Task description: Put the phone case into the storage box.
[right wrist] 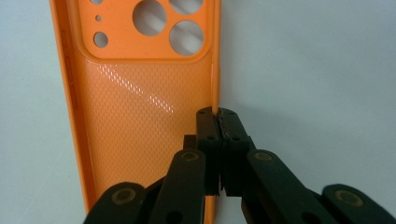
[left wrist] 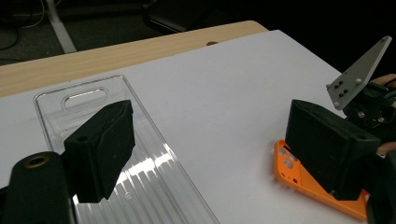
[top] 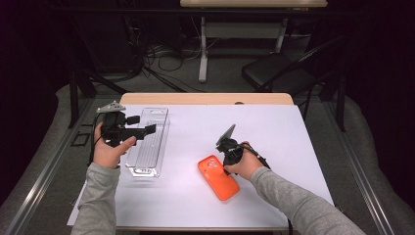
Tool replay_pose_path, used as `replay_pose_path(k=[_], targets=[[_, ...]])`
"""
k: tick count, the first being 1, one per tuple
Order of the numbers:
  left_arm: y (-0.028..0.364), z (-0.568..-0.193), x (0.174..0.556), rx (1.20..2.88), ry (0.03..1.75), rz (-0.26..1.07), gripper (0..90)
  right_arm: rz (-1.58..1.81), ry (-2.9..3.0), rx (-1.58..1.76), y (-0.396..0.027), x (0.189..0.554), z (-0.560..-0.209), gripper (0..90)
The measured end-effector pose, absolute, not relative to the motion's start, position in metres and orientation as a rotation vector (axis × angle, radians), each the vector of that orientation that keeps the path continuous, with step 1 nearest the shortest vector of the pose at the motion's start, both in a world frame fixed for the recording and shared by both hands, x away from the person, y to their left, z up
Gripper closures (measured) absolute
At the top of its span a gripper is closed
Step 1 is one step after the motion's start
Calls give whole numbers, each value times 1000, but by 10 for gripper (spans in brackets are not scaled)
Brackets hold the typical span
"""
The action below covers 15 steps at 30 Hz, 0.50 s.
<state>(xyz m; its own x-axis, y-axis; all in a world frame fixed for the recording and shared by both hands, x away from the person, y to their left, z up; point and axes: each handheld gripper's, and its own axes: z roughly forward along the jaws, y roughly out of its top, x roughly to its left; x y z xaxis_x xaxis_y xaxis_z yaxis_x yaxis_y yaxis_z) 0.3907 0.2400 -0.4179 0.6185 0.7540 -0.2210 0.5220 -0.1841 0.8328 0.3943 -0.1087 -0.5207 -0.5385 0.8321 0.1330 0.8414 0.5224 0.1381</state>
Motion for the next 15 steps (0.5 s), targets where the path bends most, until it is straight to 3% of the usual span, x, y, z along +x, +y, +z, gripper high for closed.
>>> replay_pose_path(k=[12,13,15], targets=[[239,-418,390,1856,1026,292,159,-368,-2696,-1489,-113,393,-510,884],[239,-418,390,1857,1026,292,159,-553,-2667,-1541,-113,391,-514,884],[238,-418,390,1859,1023,293,159,-566,-2644,-1573,-114,390,-512,884]])
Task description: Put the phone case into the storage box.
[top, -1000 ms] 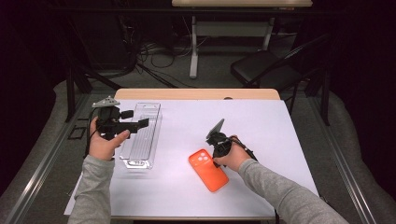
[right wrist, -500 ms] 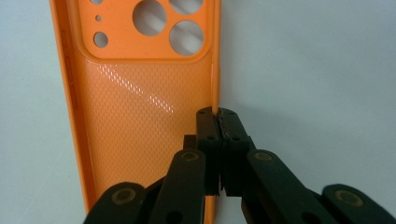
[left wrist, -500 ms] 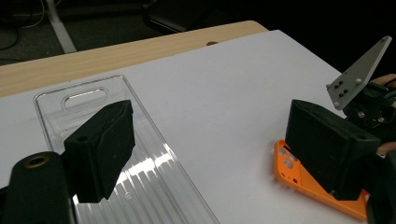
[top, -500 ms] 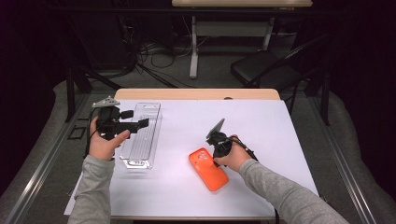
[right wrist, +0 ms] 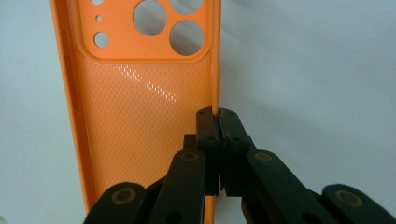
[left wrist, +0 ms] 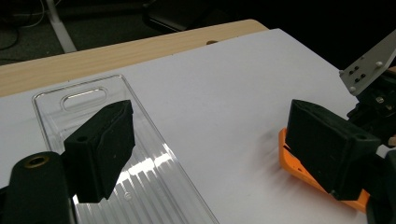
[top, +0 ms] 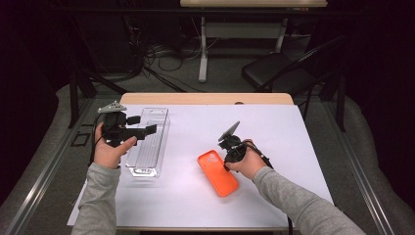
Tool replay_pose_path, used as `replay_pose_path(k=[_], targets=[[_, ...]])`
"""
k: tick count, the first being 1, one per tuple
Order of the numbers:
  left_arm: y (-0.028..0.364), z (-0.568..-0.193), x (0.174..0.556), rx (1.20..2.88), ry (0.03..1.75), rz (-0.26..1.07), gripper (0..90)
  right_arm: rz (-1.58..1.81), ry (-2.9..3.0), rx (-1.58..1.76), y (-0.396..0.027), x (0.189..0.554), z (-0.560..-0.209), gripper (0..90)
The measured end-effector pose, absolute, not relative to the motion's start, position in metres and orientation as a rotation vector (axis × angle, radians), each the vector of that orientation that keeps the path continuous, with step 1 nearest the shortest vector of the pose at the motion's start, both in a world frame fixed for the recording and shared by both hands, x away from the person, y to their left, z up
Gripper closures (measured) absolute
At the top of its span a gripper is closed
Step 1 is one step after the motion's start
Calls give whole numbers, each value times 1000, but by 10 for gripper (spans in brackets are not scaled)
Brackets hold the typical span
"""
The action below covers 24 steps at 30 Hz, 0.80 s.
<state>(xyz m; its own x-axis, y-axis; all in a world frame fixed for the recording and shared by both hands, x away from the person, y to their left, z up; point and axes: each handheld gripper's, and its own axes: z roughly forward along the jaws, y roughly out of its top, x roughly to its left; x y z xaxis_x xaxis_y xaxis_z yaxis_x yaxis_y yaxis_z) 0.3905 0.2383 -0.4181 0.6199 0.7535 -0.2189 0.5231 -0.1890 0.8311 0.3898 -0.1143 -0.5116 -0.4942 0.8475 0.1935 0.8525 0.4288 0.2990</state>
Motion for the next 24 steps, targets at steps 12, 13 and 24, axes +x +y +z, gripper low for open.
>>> replay_pose_path(k=[12,13,24], targets=[[236,-418,390,1865,1020,295,159,-597,-2709,-1569,-129,390,-489,883],[236,-418,390,1866,1019,295,159,-597,-2709,-1569,-129,390,-489,883],[231,-419,389,1877,1010,295,159,-830,-2753,-1603,-136,387,-463,884]])
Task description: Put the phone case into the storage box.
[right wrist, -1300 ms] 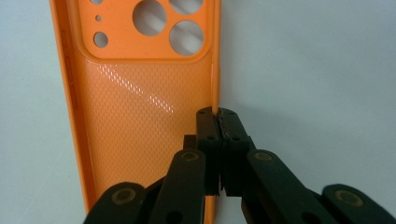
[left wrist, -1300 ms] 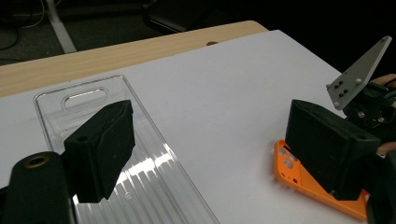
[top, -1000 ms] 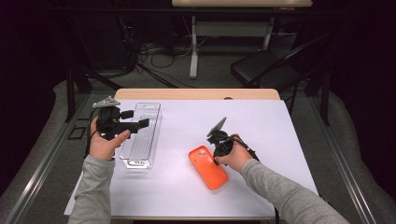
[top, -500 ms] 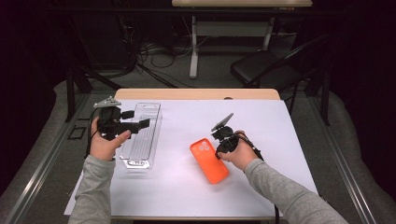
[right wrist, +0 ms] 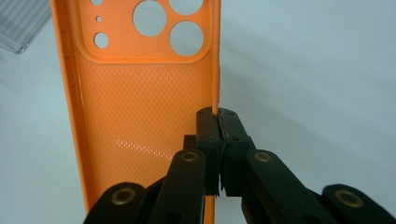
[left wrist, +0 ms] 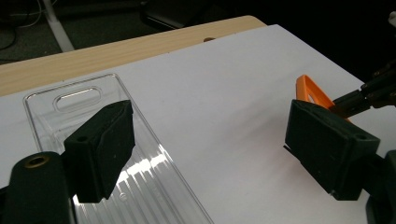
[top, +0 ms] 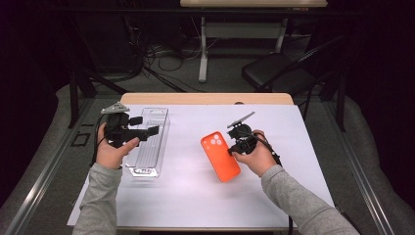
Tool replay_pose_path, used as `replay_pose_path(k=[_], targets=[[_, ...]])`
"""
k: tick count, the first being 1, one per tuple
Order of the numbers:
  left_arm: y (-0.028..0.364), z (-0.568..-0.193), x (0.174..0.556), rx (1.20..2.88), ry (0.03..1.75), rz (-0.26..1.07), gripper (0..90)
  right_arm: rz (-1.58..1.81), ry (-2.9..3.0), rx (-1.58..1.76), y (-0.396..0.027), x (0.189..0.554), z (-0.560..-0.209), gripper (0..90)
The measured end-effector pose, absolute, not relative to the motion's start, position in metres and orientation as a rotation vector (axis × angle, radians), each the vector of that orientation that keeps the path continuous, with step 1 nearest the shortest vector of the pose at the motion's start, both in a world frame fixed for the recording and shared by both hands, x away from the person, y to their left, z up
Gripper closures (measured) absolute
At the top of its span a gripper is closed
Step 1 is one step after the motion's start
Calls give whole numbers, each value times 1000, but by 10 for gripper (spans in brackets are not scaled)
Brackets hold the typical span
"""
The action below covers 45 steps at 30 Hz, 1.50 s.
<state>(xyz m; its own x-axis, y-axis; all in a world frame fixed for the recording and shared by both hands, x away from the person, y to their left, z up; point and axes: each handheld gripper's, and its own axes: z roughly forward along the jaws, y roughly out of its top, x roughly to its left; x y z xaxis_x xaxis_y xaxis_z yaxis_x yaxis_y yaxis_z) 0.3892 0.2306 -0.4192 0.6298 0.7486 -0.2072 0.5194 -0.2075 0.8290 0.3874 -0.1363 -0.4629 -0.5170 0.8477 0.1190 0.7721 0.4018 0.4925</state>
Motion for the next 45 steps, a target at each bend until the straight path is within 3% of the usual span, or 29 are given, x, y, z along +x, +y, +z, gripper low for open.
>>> replay_pose_path(k=[30,45], targets=[[210,-419,383,1915,966,304,161,1047,2309,1314,-140,355,-428,884],[202,-420,379,1928,952,310,162,1194,2201,1304,-137,345,-431,885]])
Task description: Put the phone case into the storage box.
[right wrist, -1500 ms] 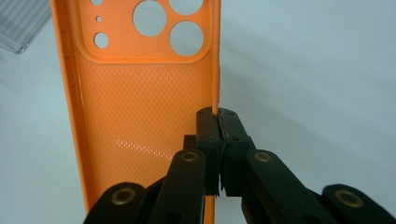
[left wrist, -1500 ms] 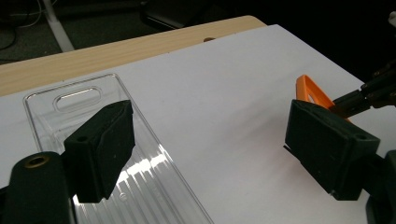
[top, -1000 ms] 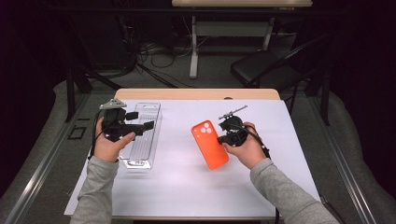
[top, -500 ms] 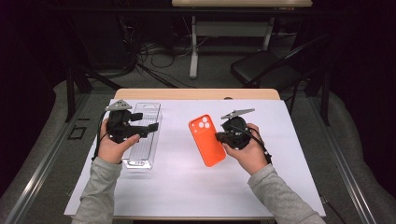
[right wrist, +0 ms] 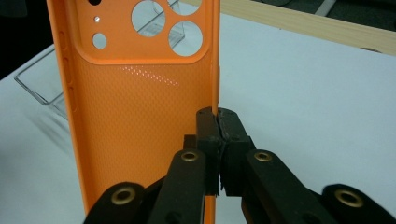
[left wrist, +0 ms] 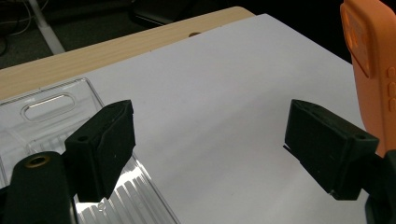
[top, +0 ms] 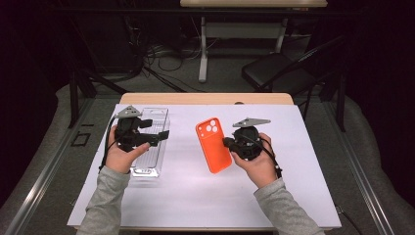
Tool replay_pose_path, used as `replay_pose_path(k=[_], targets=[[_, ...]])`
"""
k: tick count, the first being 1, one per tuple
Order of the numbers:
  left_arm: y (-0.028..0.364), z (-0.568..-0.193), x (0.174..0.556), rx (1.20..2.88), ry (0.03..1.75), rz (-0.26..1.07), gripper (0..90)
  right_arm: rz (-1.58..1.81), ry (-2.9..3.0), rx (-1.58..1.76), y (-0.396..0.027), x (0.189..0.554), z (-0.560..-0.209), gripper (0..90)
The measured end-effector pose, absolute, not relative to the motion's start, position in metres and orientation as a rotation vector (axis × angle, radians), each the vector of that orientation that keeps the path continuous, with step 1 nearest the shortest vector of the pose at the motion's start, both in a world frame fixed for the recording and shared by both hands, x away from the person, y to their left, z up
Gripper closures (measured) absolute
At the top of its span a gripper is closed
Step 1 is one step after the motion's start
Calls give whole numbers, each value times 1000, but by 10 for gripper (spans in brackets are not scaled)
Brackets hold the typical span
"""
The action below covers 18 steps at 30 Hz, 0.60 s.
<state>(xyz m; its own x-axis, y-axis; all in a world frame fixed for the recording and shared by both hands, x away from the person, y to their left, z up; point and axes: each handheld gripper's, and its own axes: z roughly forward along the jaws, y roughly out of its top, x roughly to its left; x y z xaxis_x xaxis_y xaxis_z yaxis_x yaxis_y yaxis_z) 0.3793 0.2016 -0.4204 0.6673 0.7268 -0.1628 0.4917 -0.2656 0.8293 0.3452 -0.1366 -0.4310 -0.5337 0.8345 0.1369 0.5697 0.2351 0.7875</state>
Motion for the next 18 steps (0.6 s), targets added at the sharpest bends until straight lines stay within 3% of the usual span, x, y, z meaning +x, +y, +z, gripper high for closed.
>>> replay_pose_path(k=[18], targets=[[184,-422,372,1903,915,264,181,1285,2086,1287,-148,333,-442,885]])
